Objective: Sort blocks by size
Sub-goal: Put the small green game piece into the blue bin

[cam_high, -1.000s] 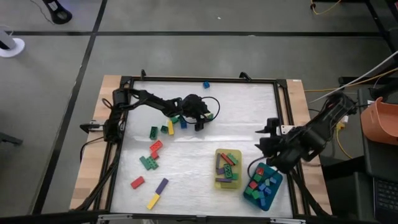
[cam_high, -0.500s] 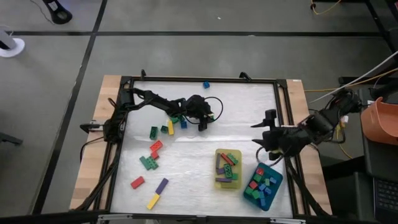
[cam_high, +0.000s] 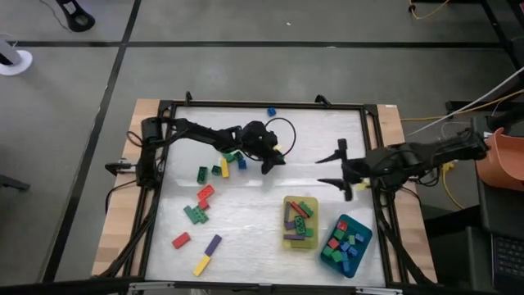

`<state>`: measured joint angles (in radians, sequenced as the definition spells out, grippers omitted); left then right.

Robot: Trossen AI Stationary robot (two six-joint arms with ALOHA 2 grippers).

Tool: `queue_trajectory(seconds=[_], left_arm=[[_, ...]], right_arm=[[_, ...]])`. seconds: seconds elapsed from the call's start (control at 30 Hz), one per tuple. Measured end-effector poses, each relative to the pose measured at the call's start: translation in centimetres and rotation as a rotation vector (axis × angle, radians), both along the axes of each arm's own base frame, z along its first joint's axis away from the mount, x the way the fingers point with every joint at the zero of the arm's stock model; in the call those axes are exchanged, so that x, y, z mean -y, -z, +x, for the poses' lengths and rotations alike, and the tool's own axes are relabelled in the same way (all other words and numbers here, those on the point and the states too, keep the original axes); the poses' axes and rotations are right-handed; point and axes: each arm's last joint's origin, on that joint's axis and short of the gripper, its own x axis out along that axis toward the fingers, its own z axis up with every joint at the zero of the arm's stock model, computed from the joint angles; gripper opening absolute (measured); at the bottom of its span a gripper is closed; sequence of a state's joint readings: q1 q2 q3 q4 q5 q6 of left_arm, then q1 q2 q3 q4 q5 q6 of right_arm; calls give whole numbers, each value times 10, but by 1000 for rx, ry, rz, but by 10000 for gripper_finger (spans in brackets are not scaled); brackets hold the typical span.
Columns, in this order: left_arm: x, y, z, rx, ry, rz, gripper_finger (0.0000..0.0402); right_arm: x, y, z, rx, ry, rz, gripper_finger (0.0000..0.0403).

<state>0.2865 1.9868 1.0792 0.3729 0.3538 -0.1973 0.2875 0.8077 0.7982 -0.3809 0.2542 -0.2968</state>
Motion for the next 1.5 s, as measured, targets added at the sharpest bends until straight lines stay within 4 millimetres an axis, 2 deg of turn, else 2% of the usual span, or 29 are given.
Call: queue_trajectory(seconds=[0.13, 0.23, 0.4, 0.63, 0.93, 1.2, 1.33, 1.5], left_arm=[[21, -21, 2, 64, 129, -171, 123], [39, -34, 5, 101, 174, -222, 123], [62, -44, 12, 187, 218, -273, 123], [76, -56, 16, 286, 239, -331, 124], [77, -57, 16, 295, 230, -333, 127], [77, -57, 16, 300, 233, -324, 131], [77, -57, 16, 299, 233, -322, 133], [77, -57, 16, 305, 243, -297, 144]], right_arm=[[6, 39, 12, 86, 54, 21, 253], [5, 58, 20, 122, 54, 22, 253], [0, 72, 37, 146, 24, -4, 253], [-7, 92, 58, 94, -36, 1, 253], [-10, 99, 74, 157, -34, -45, 253], [-10, 104, 78, 156, -4, -81, 249], [-10, 104, 78, 154, -3, -83, 217], [-10, 105, 78, 150, -2, -90, 141]])
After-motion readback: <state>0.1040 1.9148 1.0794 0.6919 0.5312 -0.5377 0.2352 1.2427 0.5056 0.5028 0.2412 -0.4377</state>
